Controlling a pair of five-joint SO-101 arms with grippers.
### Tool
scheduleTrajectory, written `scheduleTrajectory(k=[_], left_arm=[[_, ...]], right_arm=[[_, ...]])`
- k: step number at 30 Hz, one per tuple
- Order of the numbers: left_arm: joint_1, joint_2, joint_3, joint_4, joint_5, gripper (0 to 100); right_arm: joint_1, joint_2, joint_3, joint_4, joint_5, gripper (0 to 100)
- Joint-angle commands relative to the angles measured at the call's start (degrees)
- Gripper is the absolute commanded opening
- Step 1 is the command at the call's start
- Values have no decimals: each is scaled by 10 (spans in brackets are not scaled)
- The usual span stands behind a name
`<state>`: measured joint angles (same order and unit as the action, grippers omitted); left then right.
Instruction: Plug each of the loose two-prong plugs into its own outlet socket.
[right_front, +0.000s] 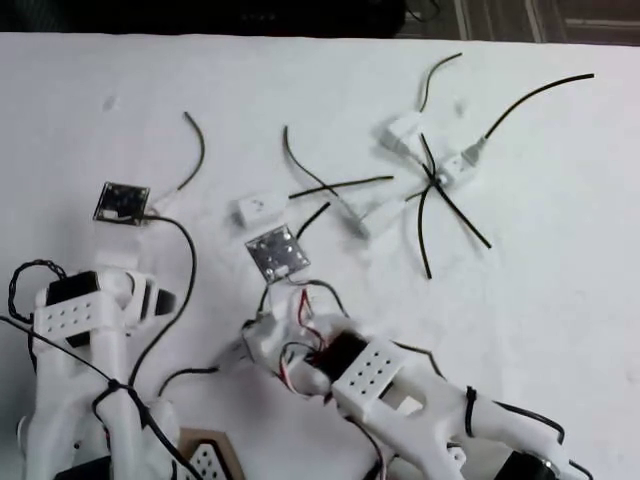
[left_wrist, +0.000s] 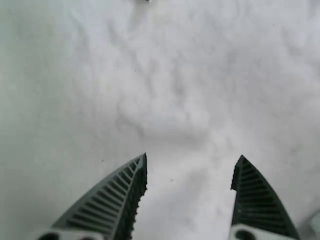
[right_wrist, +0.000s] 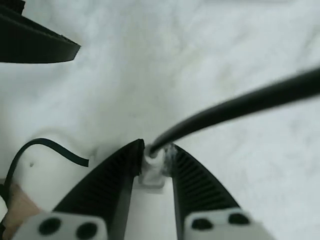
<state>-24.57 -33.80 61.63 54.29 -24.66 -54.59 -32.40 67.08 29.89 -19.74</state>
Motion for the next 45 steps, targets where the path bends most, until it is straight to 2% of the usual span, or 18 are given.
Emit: scheduleTrajectory(k=[1, 8, 16, 20, 25, 30, 35, 41, 45], left_arm=[[-3, -15, -3, -11, 5, 275], [-3, -14, -3, -11, 4, 275], [-3, -13, -3, -11, 4, 275], [-3, -13, -3, -11, 4, 275], [-3, -13, -3, -11, 4, 275], [-3, -13, -3, -11, 4, 275], [-3, -13, -3, -11, 4, 277], [-1, -15, -3, -11, 5, 278], [0, -15, -4, -11, 6, 278]], right_arm=[[-24, 3, 5, 12, -12, 17], [-25, 3, 38, 15, -3, 17], [-7, 2, 48, 16, 180, 17], [6, 2, 49, 19, 233, 17], [-29, -2, 57, 19, 227, 17], [-36, -2, 55, 17, 160, 17], [-35, -2, 53, 16, 160, 23], [-31, -3, 18, 73, 156, 200], [-32, -3, -9, 97, 156, 193]])
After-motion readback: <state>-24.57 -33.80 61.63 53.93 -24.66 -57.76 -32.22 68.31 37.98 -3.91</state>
